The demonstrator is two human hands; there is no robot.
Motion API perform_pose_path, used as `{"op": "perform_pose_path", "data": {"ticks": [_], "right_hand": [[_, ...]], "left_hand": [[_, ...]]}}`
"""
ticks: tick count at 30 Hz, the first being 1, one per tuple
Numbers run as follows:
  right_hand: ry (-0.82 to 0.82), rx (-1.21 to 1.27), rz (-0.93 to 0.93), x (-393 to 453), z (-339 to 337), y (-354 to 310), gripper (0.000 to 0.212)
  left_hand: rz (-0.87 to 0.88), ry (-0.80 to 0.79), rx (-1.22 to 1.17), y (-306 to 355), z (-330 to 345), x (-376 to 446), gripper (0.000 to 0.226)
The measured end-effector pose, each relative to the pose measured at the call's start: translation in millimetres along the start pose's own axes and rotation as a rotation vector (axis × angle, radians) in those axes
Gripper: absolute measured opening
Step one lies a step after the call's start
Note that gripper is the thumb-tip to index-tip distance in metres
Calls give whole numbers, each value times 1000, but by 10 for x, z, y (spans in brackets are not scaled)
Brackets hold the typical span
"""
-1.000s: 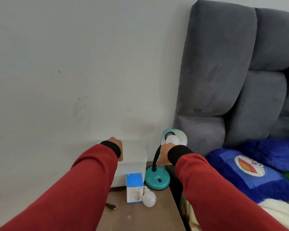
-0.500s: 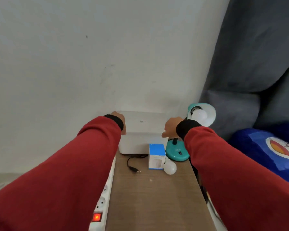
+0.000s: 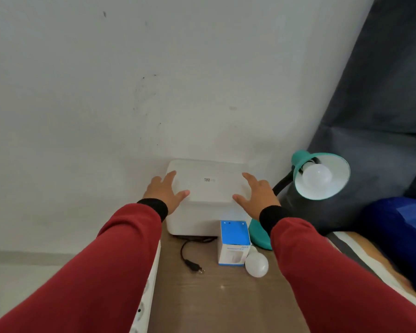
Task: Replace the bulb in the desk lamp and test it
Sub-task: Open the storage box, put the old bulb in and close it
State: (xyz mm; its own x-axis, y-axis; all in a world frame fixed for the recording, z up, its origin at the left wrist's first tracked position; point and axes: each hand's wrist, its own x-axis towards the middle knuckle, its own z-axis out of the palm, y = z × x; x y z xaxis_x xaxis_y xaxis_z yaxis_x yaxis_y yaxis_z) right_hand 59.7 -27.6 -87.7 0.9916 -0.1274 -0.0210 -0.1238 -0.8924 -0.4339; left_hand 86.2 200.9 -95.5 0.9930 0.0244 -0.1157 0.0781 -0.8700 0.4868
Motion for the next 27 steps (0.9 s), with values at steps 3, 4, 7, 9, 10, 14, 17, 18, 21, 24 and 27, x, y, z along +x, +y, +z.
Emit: {"op": "perform_pose_path", "data": {"ticks": [3, 4, 7, 9, 10, 14, 17, 18, 21, 24, 27], "right_hand": [[-3, 60, 54, 157, 130, 85, 70], [-11, 84, 69, 204, 164, 105, 71], [-37, 139, 89, 311, 226, 130, 73], [-44, 153, 95, 350, 241, 130, 75], [-39, 156, 98, 365, 242, 131, 75], [-23, 179, 108, 362, 205, 113, 77], [-26, 175, 114, 351, 175, 92, 79], [-26, 172, 113, 350, 163, 82, 79], [-21, 178, 116, 359, 103, 51, 79], [-13, 198, 120, 355, 69, 39, 79], [28, 222, 111, 325, 50, 6, 79]], "left_hand": [[3, -6, -77, -56, 140, 164, 70], [11, -12, -94, -72, 182, 207, 70], [21, -12, -142, -116, 257, 298, 70], [18, 2, -174, -138, 273, 330, 73], [22, 13, -181, -143, 276, 338, 75], [34, 43, -206, -118, 265, 334, 77], [41, 48, -236, -88, 233, 317, 76], [44, 53, -247, -82, 218, 312, 76], [38, 93, -302, -57, 165, 298, 75], [35, 122, -356, -26, 125, 279, 74], [53, 156, -362, -1, 103, 247, 72]]}}
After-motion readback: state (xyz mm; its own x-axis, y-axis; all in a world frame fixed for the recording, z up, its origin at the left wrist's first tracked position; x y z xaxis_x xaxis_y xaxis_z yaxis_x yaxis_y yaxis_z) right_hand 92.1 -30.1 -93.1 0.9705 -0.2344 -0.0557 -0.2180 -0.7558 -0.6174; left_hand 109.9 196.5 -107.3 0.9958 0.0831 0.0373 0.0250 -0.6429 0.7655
